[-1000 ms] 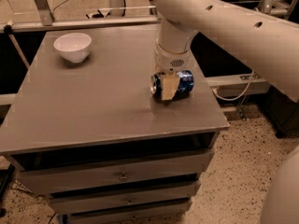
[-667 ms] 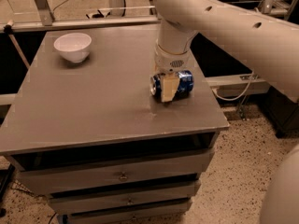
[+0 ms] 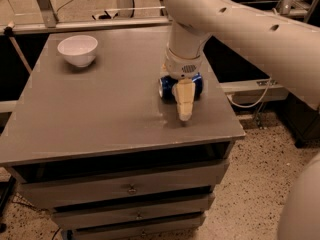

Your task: Knock pepsi can over

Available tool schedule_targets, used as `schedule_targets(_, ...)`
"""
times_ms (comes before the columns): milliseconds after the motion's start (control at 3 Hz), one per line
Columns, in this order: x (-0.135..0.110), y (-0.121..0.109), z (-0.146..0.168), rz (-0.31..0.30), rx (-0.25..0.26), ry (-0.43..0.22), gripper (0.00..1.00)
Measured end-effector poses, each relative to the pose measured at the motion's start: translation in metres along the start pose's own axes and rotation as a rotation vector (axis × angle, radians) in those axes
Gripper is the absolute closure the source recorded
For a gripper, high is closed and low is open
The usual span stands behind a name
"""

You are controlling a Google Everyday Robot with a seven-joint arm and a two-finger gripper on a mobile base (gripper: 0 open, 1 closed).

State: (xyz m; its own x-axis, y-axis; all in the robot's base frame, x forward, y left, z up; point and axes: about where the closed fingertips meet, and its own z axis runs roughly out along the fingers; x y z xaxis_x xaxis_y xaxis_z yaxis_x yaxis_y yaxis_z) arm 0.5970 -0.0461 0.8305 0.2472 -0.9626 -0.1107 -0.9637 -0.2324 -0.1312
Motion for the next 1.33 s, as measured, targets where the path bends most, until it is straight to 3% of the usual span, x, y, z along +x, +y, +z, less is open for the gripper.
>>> schedule_targets(667, 0.016, 0.012, -0.045, 0.044, 0.075, 0.045, 0.0)
schedule_targets(1000, 0.035, 0.024, -0.07, 0.103, 0.128, 0.064, 0.0)
schedule_targets(1333, 0.074, 0.042, -0.079, 0.216, 0.167, 0.035, 0.0)
